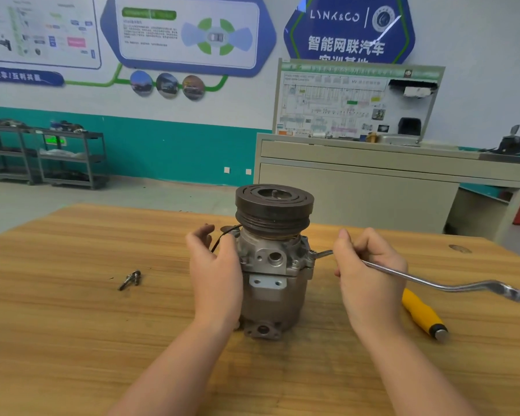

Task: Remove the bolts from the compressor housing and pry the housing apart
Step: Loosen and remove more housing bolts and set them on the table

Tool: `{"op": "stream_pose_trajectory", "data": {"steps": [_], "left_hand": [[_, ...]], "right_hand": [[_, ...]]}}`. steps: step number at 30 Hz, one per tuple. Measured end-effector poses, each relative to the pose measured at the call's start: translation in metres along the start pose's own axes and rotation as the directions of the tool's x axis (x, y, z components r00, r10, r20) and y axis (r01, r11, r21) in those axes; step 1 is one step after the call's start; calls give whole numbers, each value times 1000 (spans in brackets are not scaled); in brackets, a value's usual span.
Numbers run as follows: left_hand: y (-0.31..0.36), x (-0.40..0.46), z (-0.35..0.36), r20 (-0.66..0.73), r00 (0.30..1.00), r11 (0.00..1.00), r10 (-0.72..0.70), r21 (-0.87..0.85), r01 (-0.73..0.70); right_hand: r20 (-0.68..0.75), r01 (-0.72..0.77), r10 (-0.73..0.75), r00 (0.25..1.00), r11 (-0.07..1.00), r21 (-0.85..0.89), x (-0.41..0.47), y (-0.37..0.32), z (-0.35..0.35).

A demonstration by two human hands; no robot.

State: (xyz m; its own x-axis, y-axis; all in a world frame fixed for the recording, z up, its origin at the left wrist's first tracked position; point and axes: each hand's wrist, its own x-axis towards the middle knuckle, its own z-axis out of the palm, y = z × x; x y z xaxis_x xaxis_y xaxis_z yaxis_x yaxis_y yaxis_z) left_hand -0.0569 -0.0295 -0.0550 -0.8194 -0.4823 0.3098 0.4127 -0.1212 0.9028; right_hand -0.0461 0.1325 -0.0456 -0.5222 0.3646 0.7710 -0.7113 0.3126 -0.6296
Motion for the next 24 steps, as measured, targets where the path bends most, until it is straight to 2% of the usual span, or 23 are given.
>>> {"op": "stream_pose_trajectory", "data": {"steps": [5, 9, 14, 16, 20, 24], "left_hand": [[-2, 6, -1, 55, 993, 993, -101, -52, 104], [-6, 4, 2, 122, 985, 991, -123, -36, 128], [-6, 8, 2, 147, 974, 984, -173, -22, 178], [-7, 8, 1, 160, 971, 983, -180, 8, 181], [-9, 9, -1, 181, 972, 988, -149, 70, 138], [-11, 5, -2, 202, 976, 995, -77, 76, 63]], "right_hand": [[92, 291, -280, 955, 947, -135, -7, -11, 4], [218, 490, -440, 871, 806, -330, -7, -24, 16], [220, 458, -402, 889, 767, -449, -6, -25, 18], [192, 459, -418, 888, 784, -418, -6, -22, 17], [178, 500, -471, 864, 842, -203, 2, -14, 13], [126, 359, -351, 928, 932, -45, 5, -5, 13]]}}
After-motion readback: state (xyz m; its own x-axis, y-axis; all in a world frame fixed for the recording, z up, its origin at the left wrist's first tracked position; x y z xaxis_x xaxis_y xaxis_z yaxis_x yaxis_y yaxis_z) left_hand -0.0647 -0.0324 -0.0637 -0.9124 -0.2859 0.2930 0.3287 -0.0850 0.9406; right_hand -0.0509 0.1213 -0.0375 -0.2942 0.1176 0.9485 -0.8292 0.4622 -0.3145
